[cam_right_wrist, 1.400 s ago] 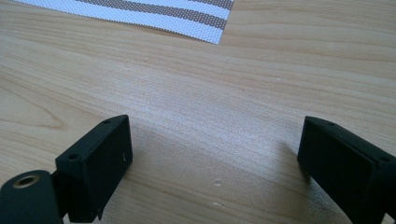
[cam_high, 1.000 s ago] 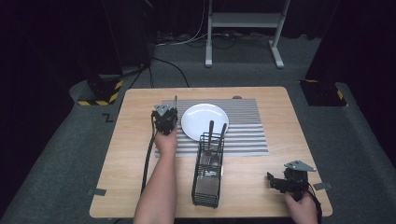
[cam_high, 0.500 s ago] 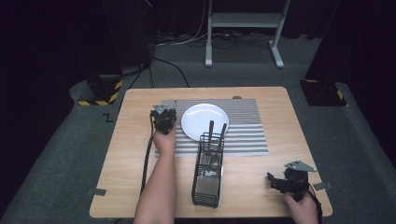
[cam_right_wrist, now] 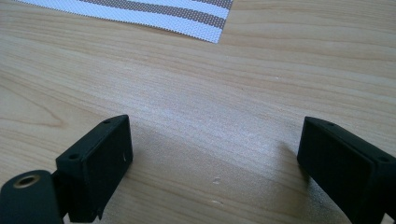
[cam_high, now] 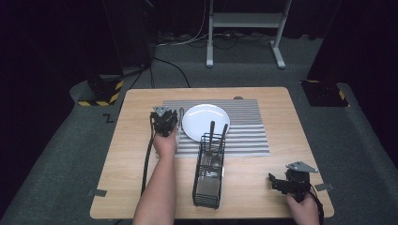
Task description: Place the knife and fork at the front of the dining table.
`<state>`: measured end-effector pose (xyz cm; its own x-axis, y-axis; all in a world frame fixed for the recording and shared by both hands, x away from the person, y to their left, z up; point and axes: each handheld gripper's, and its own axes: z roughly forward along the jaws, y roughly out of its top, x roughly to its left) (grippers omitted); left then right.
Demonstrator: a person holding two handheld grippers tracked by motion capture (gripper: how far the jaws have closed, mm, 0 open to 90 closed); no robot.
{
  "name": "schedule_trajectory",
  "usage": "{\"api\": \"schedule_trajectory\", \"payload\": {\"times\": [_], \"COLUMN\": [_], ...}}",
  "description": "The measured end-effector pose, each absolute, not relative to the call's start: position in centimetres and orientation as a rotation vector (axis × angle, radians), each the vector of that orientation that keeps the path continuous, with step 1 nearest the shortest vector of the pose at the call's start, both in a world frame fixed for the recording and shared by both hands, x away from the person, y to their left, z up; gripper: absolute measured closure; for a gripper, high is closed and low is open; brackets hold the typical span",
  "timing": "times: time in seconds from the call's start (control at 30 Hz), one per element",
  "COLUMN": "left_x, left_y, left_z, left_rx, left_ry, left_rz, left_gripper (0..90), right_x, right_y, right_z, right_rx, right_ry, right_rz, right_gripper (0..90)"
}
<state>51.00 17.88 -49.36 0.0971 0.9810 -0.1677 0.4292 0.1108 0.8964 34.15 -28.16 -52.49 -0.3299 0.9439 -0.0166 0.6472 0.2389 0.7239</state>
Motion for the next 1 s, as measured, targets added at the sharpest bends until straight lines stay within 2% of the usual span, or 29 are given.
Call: {"api": "schedule_trajectory", "payload": {"times": [0.23, 0.33, 0.43, 0.5, 0.6, 0.93, 1.0], "left_x": [48.9, 48.3, 47.6, 46.5, 45.9, 42.6, 42.2], "left_y": [18.0, 18.1, 18.1, 18.0, 18.1, 18.0, 18.1], "left_z": [-49.5, -49.5, -49.4, -49.2, -49.1, -48.5, -48.5], "left_rx": [1.492, 1.506, 1.527, 1.540, 1.542, 1.569, 1.592], "left_ry": [1.490, 1.495, 1.511, 1.496, 1.511, 1.496, 1.498], "left_rz": [0.775, 0.789, 0.775, 0.815, 0.802, 0.816, 0.818], "left_gripper": [58.3, 56.4, 47.8, 47.2, 41.7, 34.7, 29.8], "right_x": [34.1, 34.1, 34.1, 34.0, 34.0, 33.6, 33.4], "right_y": [-28.2, -28.1, -28.1, -28.1, -28.1, -28.1, -28.0], "right_z": [-52.5, -52.5, -52.5, -52.5, -52.5, -52.3, -52.2], "right_rx": [1.443, 1.441, 1.438, 1.432, 1.422, 1.376, 1.361], "right_ry": [2.067, 2.069, 2.070, 2.077, 2.084, 2.072, 2.064], "right_rz": [0.874, 0.877, 0.881, 0.884, 0.887, 0.914, 0.916], "right_gripper": [11.0, 11.6, 12.4, 12.7, 12.9, 13.8, 13.9]}}
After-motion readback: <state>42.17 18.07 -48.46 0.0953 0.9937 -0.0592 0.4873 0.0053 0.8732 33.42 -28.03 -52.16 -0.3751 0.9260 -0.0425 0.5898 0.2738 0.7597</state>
